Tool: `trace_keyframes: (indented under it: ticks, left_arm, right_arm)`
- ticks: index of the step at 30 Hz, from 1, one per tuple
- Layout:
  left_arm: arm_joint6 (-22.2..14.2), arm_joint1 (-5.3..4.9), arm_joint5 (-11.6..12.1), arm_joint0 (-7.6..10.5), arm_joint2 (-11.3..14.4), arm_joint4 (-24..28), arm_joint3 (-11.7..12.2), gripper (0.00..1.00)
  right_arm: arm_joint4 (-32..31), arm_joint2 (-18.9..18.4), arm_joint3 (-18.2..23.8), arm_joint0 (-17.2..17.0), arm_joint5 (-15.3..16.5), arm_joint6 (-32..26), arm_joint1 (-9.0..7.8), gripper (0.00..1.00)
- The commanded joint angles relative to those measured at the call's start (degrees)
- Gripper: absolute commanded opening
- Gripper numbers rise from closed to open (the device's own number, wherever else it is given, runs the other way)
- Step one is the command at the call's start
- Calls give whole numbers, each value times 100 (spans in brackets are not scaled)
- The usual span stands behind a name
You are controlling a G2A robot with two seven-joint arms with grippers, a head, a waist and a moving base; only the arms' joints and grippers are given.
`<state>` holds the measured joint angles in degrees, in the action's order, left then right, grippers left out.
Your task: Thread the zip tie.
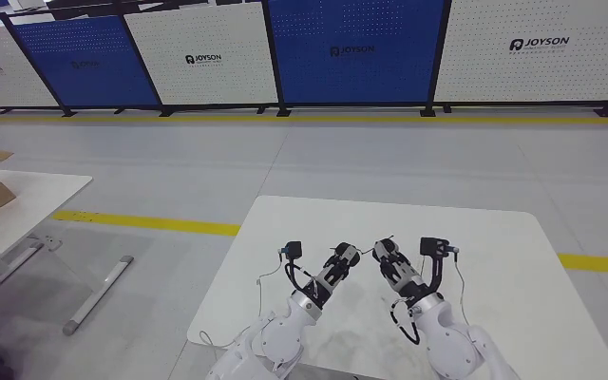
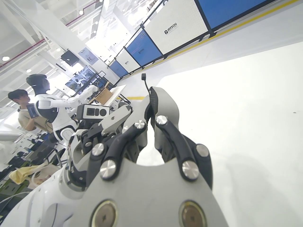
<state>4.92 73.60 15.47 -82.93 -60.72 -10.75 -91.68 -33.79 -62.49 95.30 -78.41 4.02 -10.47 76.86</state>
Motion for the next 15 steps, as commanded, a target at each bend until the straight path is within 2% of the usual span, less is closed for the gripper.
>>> trace_keyframes:
  ticks: [1,8,15]
  left_arm:
    - [0,0,0,0,0,0,0,0]
    - [-5,3,-22,-3,4,26,-5,0]
    - [-201,7,30,-18,-41,406,-58,0]
  right_arm:
    - [32,-6,-9,4,-10,27,5,0]
    - [133,-105,43,-26,23,96,4,0]
    - [90,-121,86,-75,45,115,2,0]
